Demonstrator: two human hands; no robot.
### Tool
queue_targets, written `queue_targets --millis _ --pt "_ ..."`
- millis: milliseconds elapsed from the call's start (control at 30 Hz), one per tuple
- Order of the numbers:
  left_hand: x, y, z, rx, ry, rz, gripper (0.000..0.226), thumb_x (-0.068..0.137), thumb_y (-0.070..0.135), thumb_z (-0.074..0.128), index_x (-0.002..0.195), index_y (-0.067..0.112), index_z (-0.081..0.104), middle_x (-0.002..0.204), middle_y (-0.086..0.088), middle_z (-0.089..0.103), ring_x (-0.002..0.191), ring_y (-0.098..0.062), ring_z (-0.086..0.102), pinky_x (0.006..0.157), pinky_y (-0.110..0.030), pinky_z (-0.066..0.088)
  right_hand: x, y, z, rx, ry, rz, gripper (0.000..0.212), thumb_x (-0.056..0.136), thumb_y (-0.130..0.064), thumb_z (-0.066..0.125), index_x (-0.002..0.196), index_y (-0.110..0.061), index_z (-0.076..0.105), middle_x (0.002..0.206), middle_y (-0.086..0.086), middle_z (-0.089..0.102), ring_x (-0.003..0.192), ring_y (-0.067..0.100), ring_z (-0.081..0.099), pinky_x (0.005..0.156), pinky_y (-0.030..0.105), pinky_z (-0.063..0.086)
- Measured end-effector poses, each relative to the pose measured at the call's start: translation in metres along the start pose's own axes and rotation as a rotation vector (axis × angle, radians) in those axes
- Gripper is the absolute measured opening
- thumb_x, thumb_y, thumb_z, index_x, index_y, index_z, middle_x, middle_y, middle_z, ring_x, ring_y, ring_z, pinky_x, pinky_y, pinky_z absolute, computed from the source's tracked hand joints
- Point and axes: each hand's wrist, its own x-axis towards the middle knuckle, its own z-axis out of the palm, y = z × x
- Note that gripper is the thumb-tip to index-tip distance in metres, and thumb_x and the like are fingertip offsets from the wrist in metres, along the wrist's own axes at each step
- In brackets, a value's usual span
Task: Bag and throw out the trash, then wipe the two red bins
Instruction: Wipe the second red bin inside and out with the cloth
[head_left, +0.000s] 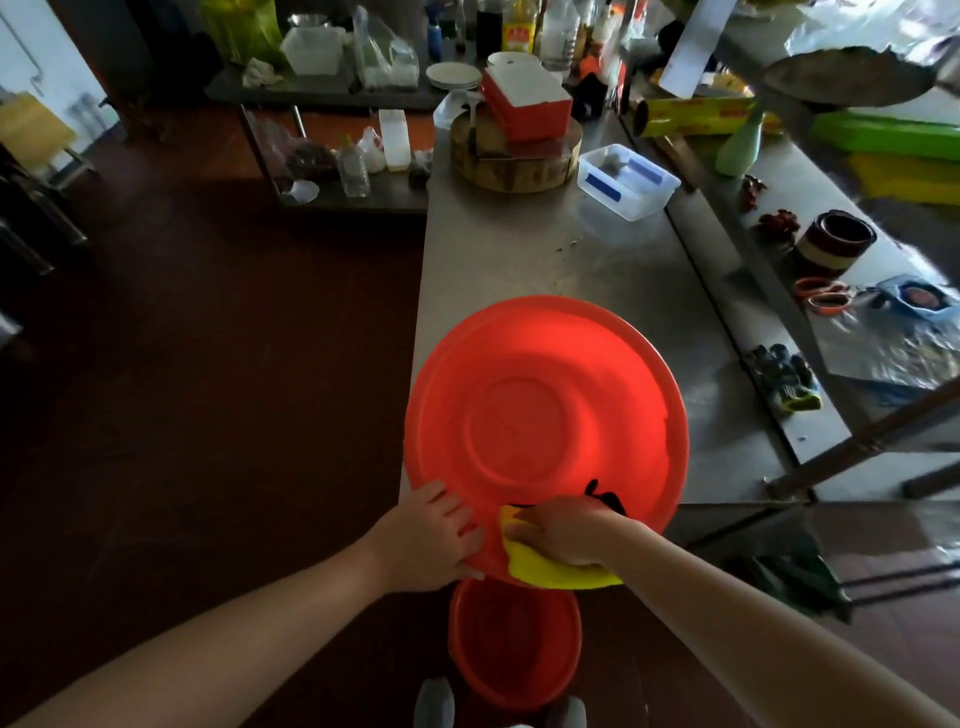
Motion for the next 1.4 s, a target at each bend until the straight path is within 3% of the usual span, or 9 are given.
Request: queue_targets --millis 167,300,567,867,967,1067,1167,1300,1400 --pt "0.002 0.012 0.005 -0.009 0.030 -0.068 0.046 0.092 0.067 0.050 0.093 0.026 0.069 0.082 0.003 0.065 0.074 -0.021 0.059 0.078 -0.038 0.043 -0.007 -0.004 0.015 -0.078 0.082 0.034 0.042 0.106 -0.057 0.021 0.139 -0.042 0.042 0.131 0.005 0.063 0.122 0.035 0.058 0.097 0.054 0.045" --pt "0.007 0.019 0.003 -0.047 0.041 -0.094 0.047 0.095 0.065 0.049 0.096 0.022 0.067 0.083 -0.001 0.066 0.073 -0.024 0.061 0.076 -0.039 0.047 -0.018 -0.003 0.028 -0.068 0.060 0.011 0.042 0.101 -0.062 0.017 0.141 -0.048 0.018 0.145 -0.004 0.050 0.132 0.033 0.045 0.100 0.066 0.018" --pt "0.003 0.038 0.015 0.011 -0.038 -0.053 0.048 0.086 0.067 0.057 0.101 0.022 0.067 0.087 -0.002 0.066 0.079 -0.024 0.062 0.083 -0.040 0.051 0.004 -0.005 0.038 0.073 -0.135 0.099 0.063 0.100 -0.064 0.014 0.157 -0.040 0.021 0.163 -0.001 0.026 0.147 0.032 0.027 0.115 0.064 0.016" --pt "0.013 0.037 0.032 0.057 -0.071 -0.072 0.050 0.088 0.064 0.056 0.113 0.021 0.066 0.098 -0.005 0.066 0.092 -0.028 0.062 0.092 -0.046 0.045 0.040 0.010 0.038 0.143 0.127 0.256 0.056 0.099 -0.060 0.027 0.128 -0.026 0.060 0.135 0.006 0.061 0.126 0.031 0.053 0.105 0.051 0.035" --pt "0.022 0.032 0.029 0.066 -0.085 -0.093 0.051 0.088 0.066 0.057 0.110 0.022 0.069 0.096 -0.005 0.068 0.091 -0.028 0.064 0.092 -0.046 0.048 0.040 0.016 0.035 0.126 -0.020 0.335 0.069 0.094 -0.072 0.018 0.146 -0.035 0.046 0.155 0.005 0.042 0.144 0.038 0.031 0.113 0.067 0.010" --pt "0.030 0.031 0.022 0.043 -0.088 -0.124 0.054 0.087 0.067 0.056 0.106 0.018 0.071 0.093 -0.006 0.069 0.087 -0.030 0.066 0.096 -0.049 0.049 0.037 0.023 0.023 0.128 -0.220 0.342 0.076 0.087 -0.081 0.009 0.155 -0.049 0.022 0.167 0.000 0.019 0.152 0.044 0.006 0.101 0.081 -0.010" --pt "0.036 0.030 0.018 0.022 -0.110 -0.147 0.059 0.088 0.068 0.052 0.100 0.015 0.073 0.089 -0.008 0.071 0.084 -0.030 0.067 0.093 -0.047 0.049 0.033 0.025 0.015 0.201 -0.363 0.334 0.078 0.086 -0.083 0.013 0.156 -0.050 0.018 0.169 -0.001 0.013 0.154 0.042 0.001 0.103 0.083 -0.010" --pt "0.041 0.030 0.016 0.006 -0.142 -0.137 0.057 0.088 0.069 0.053 0.098 0.015 0.071 0.086 -0.008 0.070 0.081 -0.029 0.065 0.087 -0.044 0.050 0.016 0.026 0.012 0.282 -0.268 0.241 0.086 0.082 -0.082 0.028 0.155 -0.037 0.029 0.164 0.007 0.026 0.151 0.038 0.013 0.109 0.072 -0.002" --pt "0.043 0.024 0.012 0.021 -0.129 -0.122 0.057 0.088 0.069 0.053 0.097 0.016 0.071 0.085 -0.007 0.070 0.081 -0.029 0.065 0.088 -0.044 0.050 0.002 0.028 0.012 0.165 -0.293 0.208 0.096 0.074 -0.086 0.018 0.154 -0.035 0.032 0.164 0.005 0.029 0.151 0.035 0.020 0.116 0.066 0.005"
